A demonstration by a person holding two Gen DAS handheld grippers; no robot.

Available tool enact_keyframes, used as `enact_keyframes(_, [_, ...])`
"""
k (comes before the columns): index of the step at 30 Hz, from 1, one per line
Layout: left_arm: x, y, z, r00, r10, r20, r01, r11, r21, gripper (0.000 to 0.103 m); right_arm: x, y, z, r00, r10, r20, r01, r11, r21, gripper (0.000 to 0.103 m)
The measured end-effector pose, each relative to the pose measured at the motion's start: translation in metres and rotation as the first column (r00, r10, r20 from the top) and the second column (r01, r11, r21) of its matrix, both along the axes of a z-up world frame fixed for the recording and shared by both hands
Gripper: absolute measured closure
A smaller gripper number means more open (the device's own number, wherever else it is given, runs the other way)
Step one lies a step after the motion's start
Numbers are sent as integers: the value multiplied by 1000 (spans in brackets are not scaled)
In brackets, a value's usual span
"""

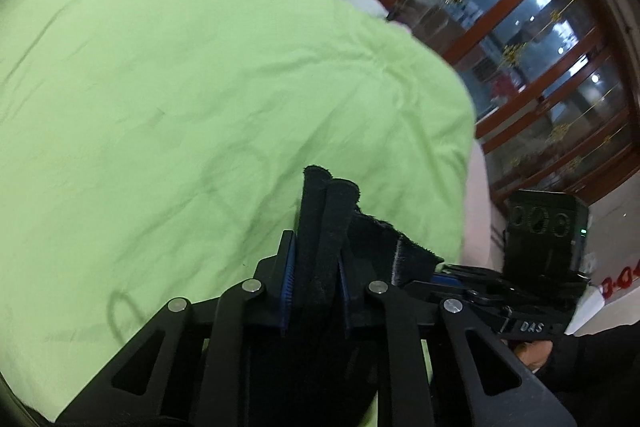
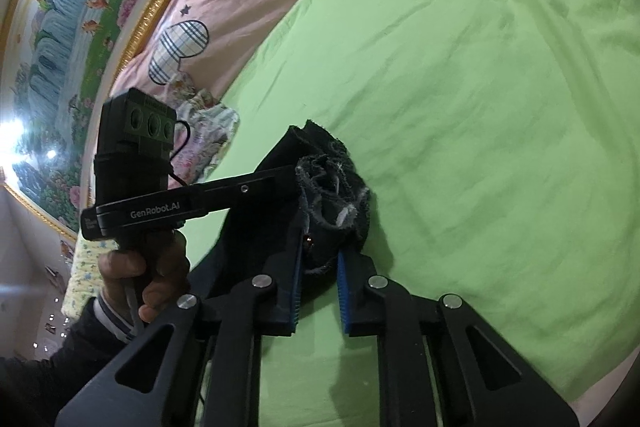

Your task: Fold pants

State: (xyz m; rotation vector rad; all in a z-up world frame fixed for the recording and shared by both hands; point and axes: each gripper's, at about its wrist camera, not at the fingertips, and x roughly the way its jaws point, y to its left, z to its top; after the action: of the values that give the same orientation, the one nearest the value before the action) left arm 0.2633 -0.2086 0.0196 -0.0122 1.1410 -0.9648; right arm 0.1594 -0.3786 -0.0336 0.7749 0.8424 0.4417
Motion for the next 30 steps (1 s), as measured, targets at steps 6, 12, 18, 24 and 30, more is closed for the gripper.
enact_keyframes(6, [-19, 30, 35, 999, 39, 35, -35, 995, -94, 85, -4, 10, 26, 995, 48, 83, -54, 996, 73, 88])
enact_keyframes(12, [-45, 65, 62, 993, 95, 76, -81, 980, -180, 85, -8, 39, 54, 972, 153, 181, -180, 972, 148, 88])
enact_keyframes(18, [-74, 112, 80, 979, 174, 103, -141, 953, -268, 88, -10, 75, 66, 946, 243, 214, -279, 947, 158, 88])
enact_keyframes(24, [-91, 156, 71, 964, 253, 81, -221, 933, -285, 88, -10, 113, 58, 922, 334, 195, -369, 910, 186, 88])
enact_keyframes(30, [-104, 194, 46, 947, 320, 24, -300, 907, -296, 88, -6, 143, 45, 899, 410, 155, -434, 883, 180, 88])
